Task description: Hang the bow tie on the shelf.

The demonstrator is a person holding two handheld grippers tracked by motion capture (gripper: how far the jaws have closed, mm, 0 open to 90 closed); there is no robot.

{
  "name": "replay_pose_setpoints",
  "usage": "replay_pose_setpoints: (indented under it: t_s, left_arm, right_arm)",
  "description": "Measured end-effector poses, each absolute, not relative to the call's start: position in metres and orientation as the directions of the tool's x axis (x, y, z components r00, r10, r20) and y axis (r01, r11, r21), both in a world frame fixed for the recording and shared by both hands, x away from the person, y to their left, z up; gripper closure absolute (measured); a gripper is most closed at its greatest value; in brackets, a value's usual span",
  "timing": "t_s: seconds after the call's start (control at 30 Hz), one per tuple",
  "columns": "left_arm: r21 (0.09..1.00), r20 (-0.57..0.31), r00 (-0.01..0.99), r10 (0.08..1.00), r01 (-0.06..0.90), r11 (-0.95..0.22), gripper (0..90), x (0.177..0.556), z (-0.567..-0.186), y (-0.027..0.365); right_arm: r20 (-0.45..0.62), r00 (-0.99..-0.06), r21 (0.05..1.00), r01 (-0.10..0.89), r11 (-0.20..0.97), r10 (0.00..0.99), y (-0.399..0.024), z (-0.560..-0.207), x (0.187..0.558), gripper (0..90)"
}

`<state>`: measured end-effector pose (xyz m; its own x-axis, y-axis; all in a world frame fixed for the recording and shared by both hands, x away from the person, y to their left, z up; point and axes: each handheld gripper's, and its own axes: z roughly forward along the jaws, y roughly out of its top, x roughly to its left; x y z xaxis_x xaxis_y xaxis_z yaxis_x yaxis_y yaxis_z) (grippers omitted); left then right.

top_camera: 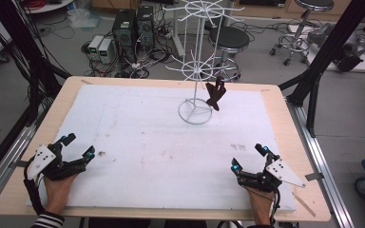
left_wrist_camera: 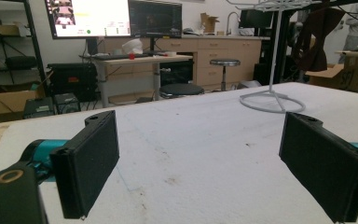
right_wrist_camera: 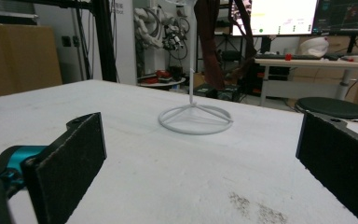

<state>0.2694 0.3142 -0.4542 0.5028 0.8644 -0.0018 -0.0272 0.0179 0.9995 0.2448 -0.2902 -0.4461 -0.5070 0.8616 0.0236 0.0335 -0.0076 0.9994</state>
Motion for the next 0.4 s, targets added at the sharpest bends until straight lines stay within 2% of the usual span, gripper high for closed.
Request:
replay_pose_setpoints:
  t_s: [0.4]
  left_arm:
    - [0.999,-0.003,0.503,0.864,-0.028,0.020,12.4,0.2694,-0.4543,0.3146]
  right_arm:
    - [-0.016,-0.517,0.998,0.046,0.046,0.856,-0.2880,-0.4516,0.2478,0.7]
